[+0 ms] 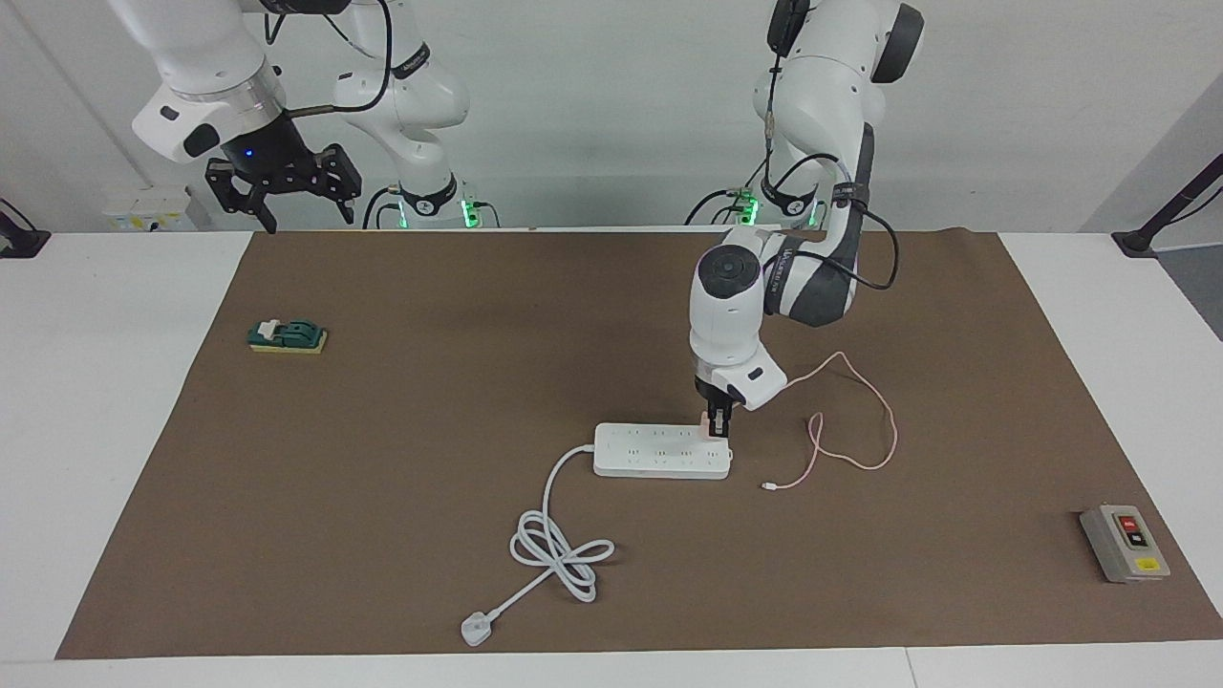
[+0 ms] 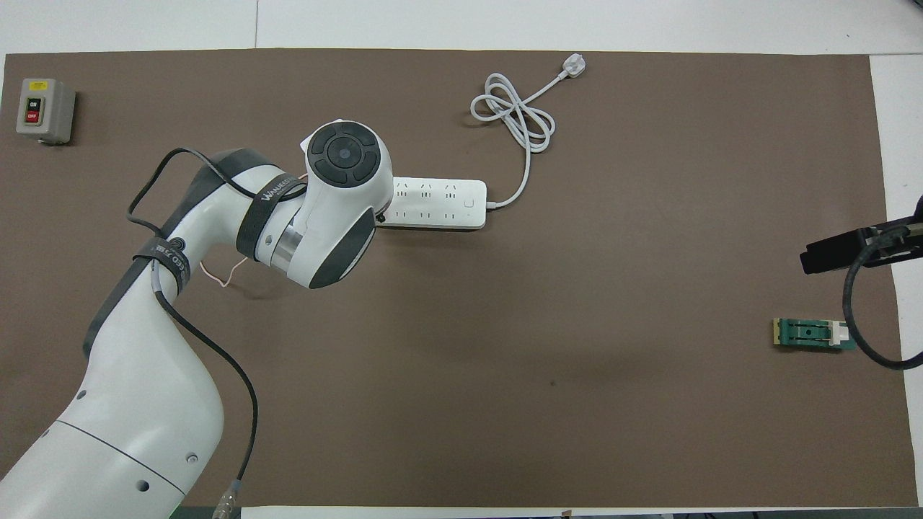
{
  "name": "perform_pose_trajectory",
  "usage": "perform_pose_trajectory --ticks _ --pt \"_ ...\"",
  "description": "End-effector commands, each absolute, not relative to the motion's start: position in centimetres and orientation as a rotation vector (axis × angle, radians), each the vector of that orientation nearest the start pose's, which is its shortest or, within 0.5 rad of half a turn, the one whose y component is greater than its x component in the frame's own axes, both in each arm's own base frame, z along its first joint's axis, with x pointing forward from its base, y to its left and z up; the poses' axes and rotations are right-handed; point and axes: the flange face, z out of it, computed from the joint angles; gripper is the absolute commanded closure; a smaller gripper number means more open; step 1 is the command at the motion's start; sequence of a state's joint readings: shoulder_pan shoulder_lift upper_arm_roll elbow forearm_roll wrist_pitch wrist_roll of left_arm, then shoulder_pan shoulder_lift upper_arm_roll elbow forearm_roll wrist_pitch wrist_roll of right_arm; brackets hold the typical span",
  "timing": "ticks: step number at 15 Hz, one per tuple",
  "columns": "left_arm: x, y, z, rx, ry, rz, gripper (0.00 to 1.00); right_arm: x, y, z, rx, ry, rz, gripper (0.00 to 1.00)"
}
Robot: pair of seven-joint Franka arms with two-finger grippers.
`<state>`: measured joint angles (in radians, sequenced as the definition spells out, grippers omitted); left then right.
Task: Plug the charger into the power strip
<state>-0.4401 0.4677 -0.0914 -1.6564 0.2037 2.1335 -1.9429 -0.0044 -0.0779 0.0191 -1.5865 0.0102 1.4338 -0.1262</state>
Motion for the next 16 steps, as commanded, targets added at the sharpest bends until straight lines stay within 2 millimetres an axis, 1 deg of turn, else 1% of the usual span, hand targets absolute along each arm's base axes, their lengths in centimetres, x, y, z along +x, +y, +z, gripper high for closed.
perform_pose_trajectory --ticks 1,10,12,16 --pt "57.0 -34.4 28.0 -2.457 -1.839 -0.120 1.00 51.0 0.5 64.7 -3.130 -0.235 0.101 0.00" --pt "56.8 -34.8 26.8 -2.484 -1.832 -0.131 1.00 51.0 0.6 64.7 -3.128 -0.235 0.101 0.00" --pt "56.8 -34.8 26.0 -2.478 -1.827 -0.123 1.00 51.0 0.6 64.7 -3.128 -0.235 0.101 0.00" --pt "56.8 -34.8 25.8 -2.481 -1.829 -0.124 1.00 51.0 0.5 64.7 -3.129 -0.235 0.101 0.00"
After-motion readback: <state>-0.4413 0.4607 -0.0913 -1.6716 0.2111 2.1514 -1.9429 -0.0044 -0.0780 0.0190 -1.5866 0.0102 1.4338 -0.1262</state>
